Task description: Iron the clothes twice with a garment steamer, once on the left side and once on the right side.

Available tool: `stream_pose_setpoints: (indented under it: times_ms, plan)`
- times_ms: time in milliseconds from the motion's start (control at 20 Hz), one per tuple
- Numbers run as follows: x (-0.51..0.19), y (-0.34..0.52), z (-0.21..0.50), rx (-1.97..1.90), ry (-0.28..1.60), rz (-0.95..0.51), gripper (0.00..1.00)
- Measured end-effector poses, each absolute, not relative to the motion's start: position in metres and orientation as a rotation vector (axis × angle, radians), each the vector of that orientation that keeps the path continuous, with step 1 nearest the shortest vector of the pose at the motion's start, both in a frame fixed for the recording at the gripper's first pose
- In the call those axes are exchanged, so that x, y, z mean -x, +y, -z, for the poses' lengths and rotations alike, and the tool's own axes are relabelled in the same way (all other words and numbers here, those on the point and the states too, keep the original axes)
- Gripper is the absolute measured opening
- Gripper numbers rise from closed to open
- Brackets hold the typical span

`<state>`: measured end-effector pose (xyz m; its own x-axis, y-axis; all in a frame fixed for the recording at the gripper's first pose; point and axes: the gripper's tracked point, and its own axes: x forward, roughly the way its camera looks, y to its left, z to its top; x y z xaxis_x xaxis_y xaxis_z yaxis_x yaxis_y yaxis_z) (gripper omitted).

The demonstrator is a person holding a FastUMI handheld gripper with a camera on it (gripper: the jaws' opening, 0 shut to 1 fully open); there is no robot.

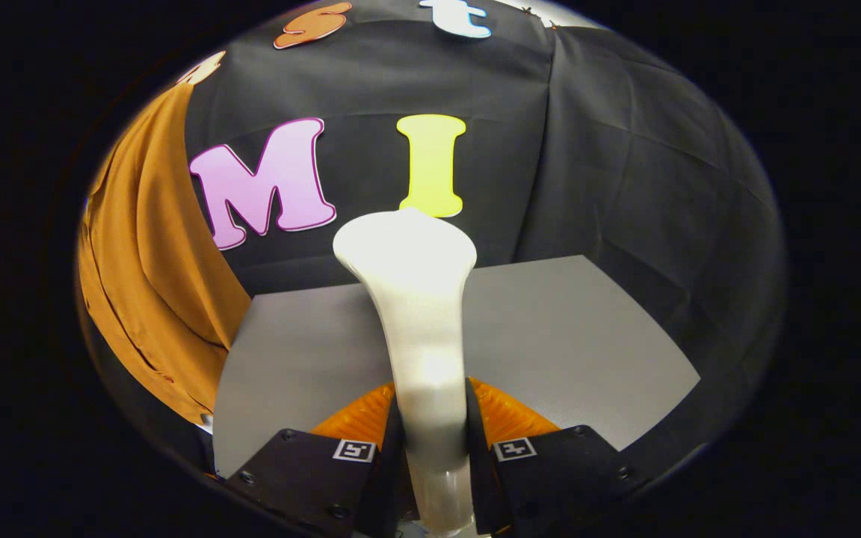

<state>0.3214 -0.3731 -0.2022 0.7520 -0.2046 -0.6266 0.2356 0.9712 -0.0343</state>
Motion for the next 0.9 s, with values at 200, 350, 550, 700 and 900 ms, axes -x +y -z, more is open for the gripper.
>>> stream_pose_setpoints:
  times_ms: [200, 350, 550, 700, 900]
  plan:
    - [-0.301, -0.351, 0.165, -0.056, 0.6, 0.233, 0.42]
    - [-0.281, -0.316, 0.132, -0.055, 0.531, 0.205, 0.42]
    - [-0.263, -0.264, 0.095, -0.047, 0.443, 0.183, 0.42]
    - [-0.252, -0.218, 0.08, -0.05, 0.401, 0.159, 0.42]
    - [-0.249, -0.155, 0.075, -0.043, 0.381, 0.127, 0.42]
